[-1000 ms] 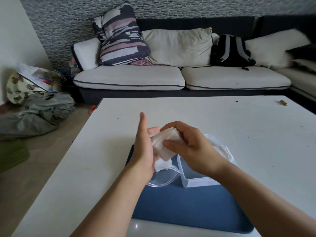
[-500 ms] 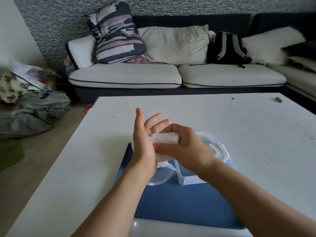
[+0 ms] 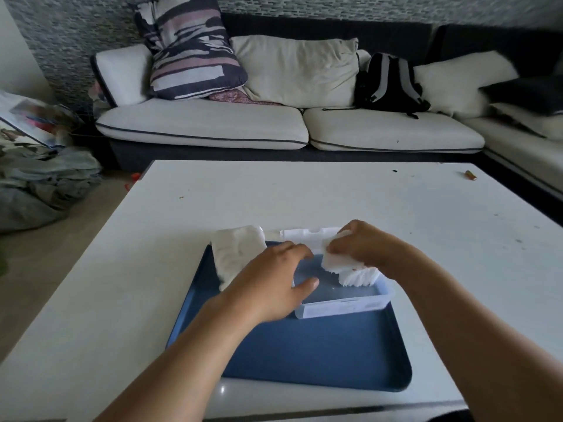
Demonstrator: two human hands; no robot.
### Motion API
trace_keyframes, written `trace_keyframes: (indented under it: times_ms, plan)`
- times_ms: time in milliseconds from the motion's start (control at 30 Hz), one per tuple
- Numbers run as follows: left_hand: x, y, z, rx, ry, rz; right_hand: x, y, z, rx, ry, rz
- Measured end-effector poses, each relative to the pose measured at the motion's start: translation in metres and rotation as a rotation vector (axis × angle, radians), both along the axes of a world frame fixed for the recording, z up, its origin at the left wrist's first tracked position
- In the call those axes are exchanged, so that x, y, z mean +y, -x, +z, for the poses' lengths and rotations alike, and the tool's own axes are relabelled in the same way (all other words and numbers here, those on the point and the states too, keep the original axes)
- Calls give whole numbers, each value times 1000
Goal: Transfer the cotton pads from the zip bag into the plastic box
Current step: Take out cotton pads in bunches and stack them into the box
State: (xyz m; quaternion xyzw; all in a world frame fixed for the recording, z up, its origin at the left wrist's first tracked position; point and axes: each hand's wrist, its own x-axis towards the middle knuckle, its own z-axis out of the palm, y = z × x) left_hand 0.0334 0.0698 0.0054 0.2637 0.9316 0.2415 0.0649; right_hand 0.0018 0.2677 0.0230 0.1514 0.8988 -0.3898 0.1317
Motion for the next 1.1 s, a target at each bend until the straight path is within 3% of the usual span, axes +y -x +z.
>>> trace_keyframes:
  times_ms: [167,633,833,900,1033,1100]
  plan:
    - [6,-3,-4,14,79,-65,-11,9,-22,130,-369,-73]
    - [1,-6,-11,-25,221,-137,-13,11,-43,214,-651,-67]
    - [2,-11,-6,-23,261,-156,-2,12,-51,232,-501,-101]
    - [0,-11,-6,-38,246,-150,-3,10,-38,248,-367,-129]
    - [0,-9,-5,-32,231,-147,-14,4,-5,410,-230,-122]
    - [1,-8,-4,-24,226,-142,-23,-3,3,224,-76,-2]
